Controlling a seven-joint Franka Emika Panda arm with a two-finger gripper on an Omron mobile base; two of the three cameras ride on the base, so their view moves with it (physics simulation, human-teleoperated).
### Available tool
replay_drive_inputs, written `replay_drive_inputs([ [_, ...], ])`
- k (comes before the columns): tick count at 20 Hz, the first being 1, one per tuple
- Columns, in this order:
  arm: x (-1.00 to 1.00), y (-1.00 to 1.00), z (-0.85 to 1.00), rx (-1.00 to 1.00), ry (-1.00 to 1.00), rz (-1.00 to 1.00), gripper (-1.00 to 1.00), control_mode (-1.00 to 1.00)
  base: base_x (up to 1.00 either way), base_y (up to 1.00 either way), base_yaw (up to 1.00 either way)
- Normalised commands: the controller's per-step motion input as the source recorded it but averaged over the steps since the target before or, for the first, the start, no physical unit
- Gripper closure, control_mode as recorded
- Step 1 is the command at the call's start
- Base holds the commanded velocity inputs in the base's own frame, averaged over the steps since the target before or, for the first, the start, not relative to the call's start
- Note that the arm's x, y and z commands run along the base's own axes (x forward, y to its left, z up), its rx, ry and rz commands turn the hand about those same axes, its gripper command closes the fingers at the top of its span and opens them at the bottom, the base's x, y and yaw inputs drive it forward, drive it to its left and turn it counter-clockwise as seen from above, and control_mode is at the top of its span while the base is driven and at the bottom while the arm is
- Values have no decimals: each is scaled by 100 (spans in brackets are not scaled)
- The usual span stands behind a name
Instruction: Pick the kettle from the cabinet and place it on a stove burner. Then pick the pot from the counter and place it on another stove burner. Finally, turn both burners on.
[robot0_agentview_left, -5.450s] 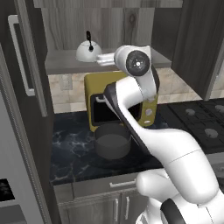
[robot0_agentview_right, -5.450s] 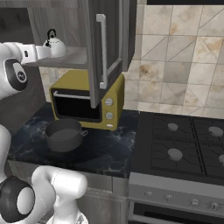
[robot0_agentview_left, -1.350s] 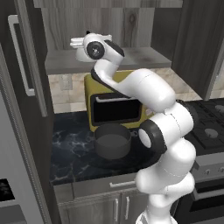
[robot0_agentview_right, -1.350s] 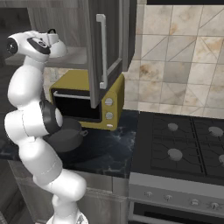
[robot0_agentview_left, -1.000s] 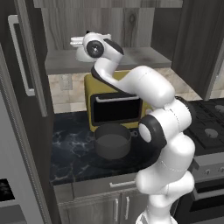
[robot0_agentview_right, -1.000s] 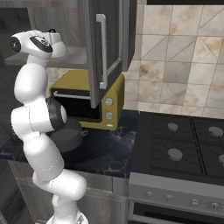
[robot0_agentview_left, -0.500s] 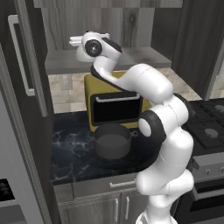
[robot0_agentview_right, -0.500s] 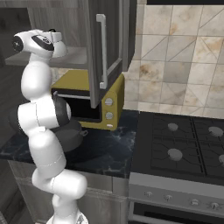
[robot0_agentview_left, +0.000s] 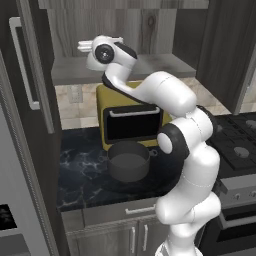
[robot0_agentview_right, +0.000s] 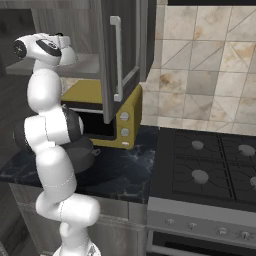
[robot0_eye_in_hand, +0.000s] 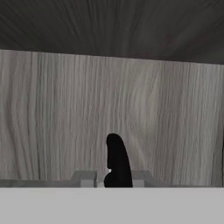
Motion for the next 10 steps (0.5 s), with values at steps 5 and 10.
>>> replay_drive_inputs([
  [5, 0, 0, -2, 0, 0, 0, 100, -100, 0, 0, 0],
  [10, 0, 1, 0, 0, 0, 0, 100, -100, 0, 0, 0],
])
